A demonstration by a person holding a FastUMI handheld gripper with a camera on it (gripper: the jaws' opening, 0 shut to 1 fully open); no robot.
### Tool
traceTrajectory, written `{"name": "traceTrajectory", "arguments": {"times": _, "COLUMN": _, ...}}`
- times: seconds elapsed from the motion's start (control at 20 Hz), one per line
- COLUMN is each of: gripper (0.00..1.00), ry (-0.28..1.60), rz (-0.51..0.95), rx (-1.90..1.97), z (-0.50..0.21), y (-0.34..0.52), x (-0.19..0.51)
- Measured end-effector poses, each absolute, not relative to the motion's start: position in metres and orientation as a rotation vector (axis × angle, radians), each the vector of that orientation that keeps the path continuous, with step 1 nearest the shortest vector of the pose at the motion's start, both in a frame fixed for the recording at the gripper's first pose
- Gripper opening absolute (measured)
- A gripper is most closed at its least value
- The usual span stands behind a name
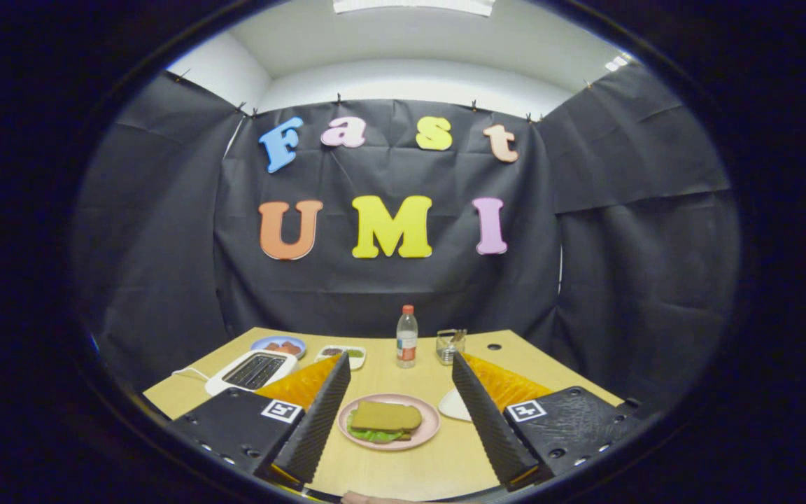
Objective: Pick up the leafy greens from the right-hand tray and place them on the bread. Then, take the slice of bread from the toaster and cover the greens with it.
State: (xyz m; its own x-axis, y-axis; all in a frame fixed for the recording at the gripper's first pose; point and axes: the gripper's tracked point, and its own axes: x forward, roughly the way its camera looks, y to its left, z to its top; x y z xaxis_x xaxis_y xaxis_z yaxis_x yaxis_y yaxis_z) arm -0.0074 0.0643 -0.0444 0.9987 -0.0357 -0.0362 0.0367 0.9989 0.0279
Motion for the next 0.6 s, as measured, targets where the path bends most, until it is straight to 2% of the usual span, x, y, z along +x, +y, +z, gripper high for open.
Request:
{"name": "traceTrajectory", "arguments": {"times": 0.35, "gripper": 0.93, "ry": -0.061, "rz": -0.032, "rx": 0.049, "z": -0.010, "y": 0.060, "x": -0.070}}
{"name": "traceTrajectory", "arguments": {"times": 0.6, "gripper": 0.93, "ry": -0.086, "rz": -0.005, "rx": -0.006, "z": -0.013, "y": 0.082, "x": -0.093}}
